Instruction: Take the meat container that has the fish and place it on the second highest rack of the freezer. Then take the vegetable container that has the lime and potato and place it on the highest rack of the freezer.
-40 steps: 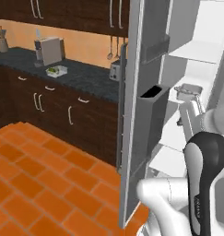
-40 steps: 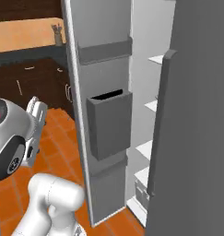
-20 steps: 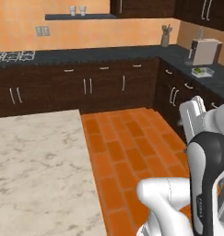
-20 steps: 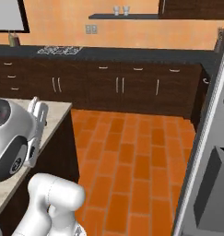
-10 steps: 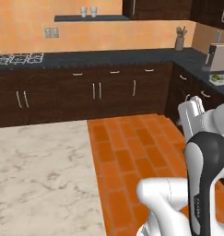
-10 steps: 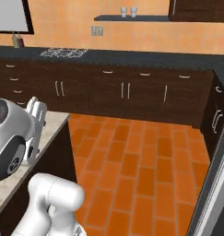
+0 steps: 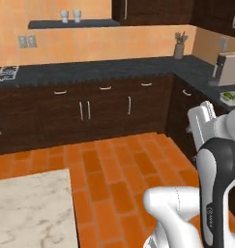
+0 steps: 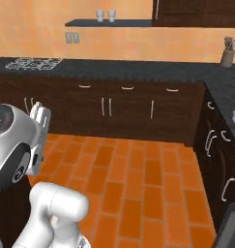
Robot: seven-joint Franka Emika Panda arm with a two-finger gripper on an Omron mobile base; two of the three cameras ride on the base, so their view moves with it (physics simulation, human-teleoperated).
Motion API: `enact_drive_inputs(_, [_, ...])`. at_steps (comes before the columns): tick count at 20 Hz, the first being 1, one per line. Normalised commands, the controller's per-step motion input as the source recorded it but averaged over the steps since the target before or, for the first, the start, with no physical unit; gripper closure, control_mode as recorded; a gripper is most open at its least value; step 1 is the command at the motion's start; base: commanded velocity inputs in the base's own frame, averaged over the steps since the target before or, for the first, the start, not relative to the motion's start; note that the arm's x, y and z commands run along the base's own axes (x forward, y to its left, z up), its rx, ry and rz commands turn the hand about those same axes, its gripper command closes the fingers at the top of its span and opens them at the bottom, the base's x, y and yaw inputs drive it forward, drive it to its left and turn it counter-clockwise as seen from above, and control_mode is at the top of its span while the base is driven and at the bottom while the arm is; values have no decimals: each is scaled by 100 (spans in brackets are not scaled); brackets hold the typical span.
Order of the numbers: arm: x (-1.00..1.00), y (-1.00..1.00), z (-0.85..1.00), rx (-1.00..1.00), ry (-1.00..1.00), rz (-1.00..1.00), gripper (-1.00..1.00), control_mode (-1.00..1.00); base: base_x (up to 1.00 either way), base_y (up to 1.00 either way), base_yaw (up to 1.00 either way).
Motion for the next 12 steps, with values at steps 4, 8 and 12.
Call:
enact_drive_inputs(4, [0, 0, 0, 0, 0, 0, -100, 100, 100, 33, -52])
enact_drive_inputs(8, [0, 0, 0, 0, 0, 0, -100, 100, 94, 23, -70])
enact_drive_inputs(12, [0, 0, 0, 0, 0, 0, -100, 100, 78, 32, -78])
